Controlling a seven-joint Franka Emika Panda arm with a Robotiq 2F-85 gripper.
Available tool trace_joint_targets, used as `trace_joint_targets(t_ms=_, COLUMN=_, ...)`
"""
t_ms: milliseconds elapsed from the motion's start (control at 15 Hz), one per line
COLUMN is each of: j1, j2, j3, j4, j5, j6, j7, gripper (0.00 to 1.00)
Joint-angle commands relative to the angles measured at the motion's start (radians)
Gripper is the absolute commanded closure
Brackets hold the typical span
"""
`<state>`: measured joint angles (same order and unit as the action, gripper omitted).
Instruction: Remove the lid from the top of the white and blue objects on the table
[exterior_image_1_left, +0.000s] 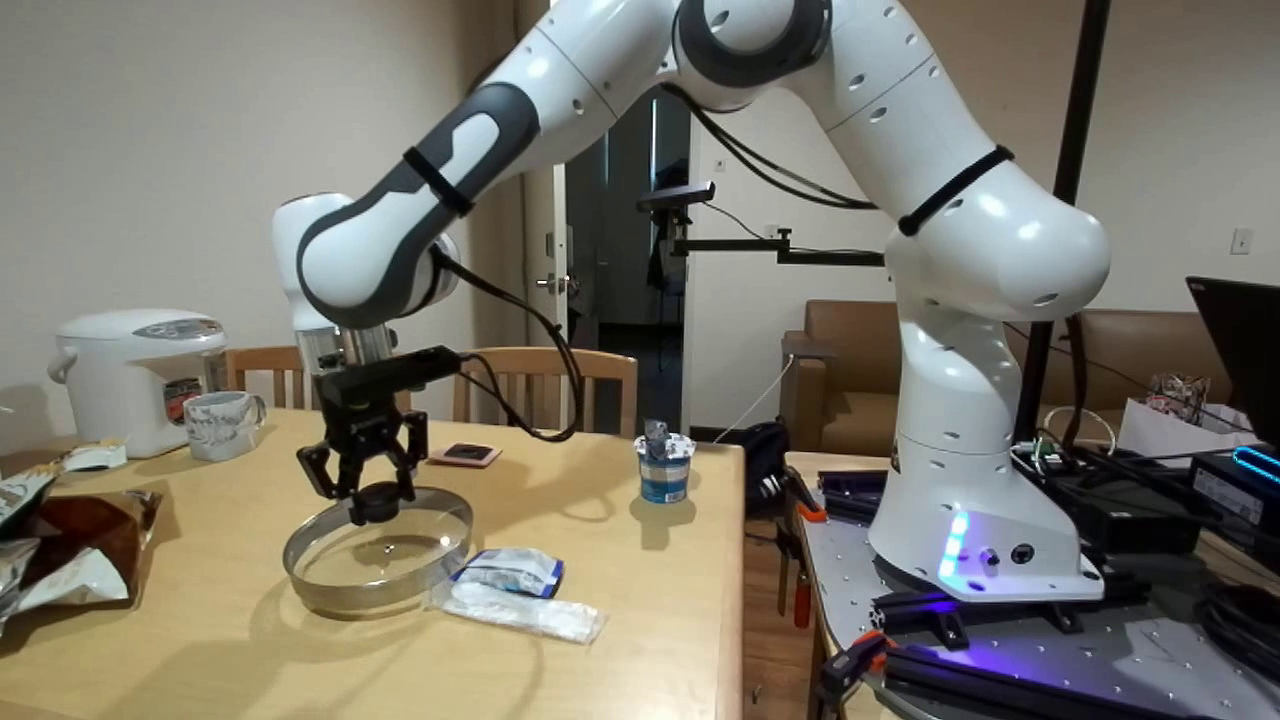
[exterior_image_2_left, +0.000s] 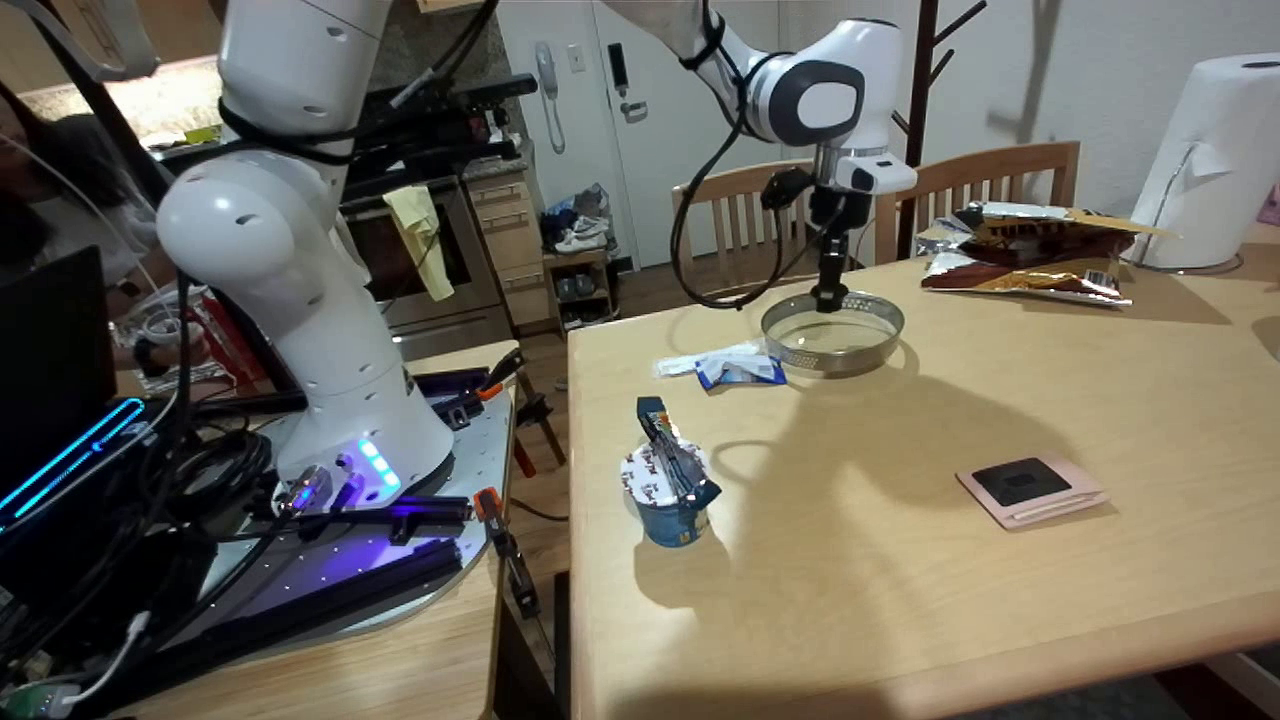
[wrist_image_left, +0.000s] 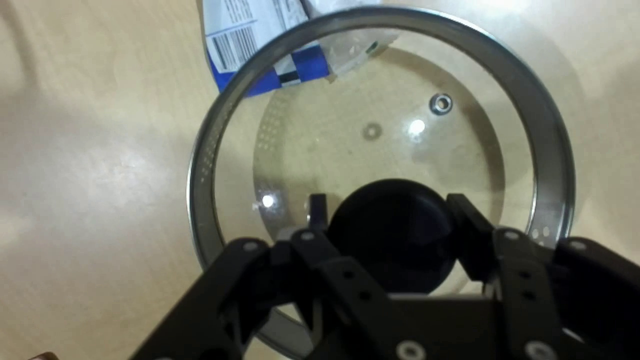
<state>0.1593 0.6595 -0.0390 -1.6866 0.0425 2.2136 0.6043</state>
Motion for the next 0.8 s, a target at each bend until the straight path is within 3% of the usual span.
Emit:
trace_joint_targets(t_ms=0, j1=-0.013, j2=0.028, j3=-0.001, j4=0.029, j5=0.027, j6=0.008, j7=-0.014, gripper=0.65)
trace_joint_targets(t_ms=733, j1=-0.012, j2=0.042, j3=-0.010, j4=0.071, j5=0.022, j6=0.002, j7=-0.015, gripper=0.65)
